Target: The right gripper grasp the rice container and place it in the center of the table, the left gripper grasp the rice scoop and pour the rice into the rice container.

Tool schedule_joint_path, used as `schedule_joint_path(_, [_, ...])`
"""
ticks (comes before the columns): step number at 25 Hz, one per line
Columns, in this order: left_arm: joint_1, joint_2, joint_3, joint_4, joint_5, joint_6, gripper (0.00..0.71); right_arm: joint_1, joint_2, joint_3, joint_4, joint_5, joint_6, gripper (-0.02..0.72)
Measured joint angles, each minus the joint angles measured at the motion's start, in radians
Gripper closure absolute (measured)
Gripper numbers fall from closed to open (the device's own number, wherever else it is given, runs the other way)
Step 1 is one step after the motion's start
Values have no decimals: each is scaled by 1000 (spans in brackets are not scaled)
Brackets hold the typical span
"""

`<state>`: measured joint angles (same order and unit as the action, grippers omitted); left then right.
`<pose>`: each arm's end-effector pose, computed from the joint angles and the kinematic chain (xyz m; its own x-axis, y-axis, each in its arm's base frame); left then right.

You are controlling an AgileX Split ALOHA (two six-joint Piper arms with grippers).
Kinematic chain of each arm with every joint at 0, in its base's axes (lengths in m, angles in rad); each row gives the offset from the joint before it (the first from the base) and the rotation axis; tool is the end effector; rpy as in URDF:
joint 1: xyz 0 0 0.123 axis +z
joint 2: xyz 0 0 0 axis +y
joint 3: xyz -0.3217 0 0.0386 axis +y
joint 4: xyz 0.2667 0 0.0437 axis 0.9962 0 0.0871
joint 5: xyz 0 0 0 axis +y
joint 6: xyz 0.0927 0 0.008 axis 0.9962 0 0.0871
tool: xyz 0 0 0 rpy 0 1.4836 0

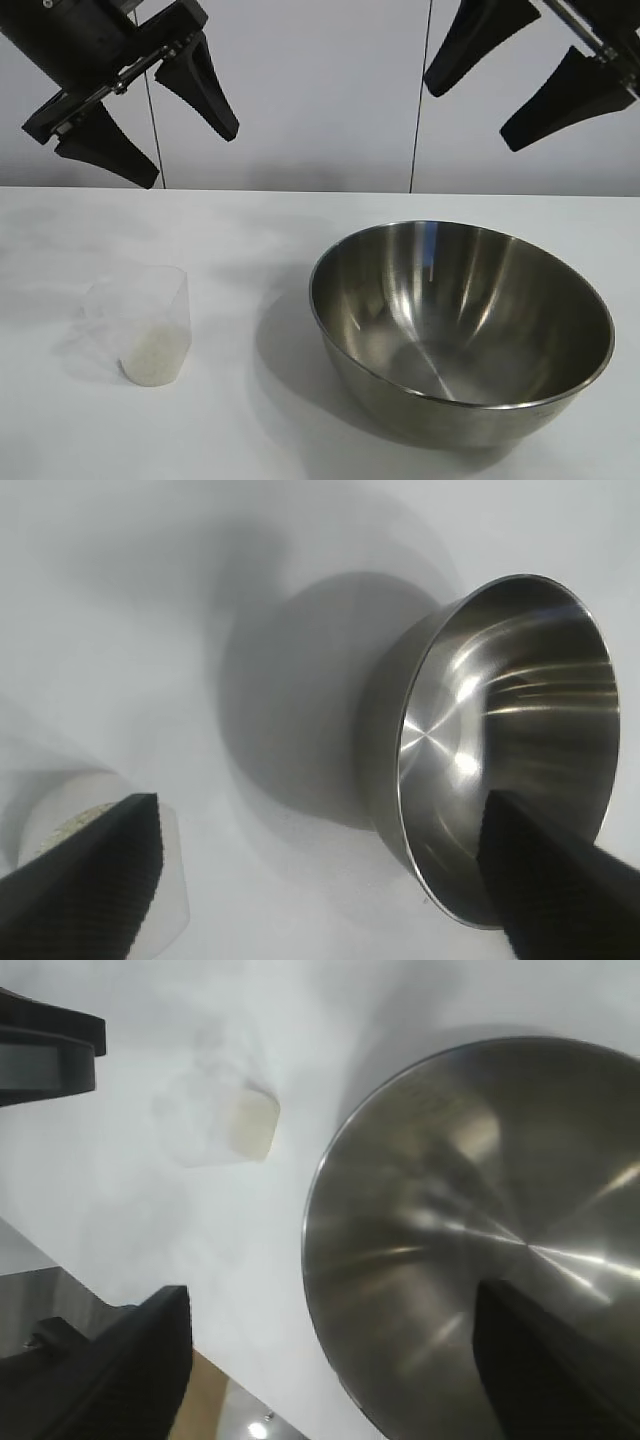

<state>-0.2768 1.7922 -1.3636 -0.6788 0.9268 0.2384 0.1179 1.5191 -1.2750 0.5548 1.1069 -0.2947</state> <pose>0.3741 -0.1549 0.2840 -0.9482 0.0797 -0.3074 0.2412 0.8102 -0.5341 0.3139 0.0813 0.3478 -0.9171 -0.1301 -0.3769 -0.2974 0.8528 0.4293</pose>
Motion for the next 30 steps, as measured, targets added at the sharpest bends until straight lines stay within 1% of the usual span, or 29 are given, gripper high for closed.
schedule_joint_path(3, [0,0,0,-1,0,0,90,-27,-7,-25,-127,75,52,169])
schedule_joint_path(6, [0,0,0,-1,0,0,90,-50,-4,-25,-209,88,93,169])
schedule_joint_path(10, [0,0,0,-1,0,0,90,-55,32,-25,-292,104,131,169])
schedule_joint_path(14, [0,0,0,-1,0,0,90,-55,115,-25,-309,91,141,169])
schedule_joint_path(20, [0,0,0,-1,0,0,90,-55,260,-25,-309,26,140,169])
schedule_joint_path(26, [0,0,0,-1,0,0,90,-55,368,-25,-308,-56,90,169])
schedule_joint_path(30, [0,0,0,-1,-3,0,90,-55,429,-27,-282,-87,52,172])
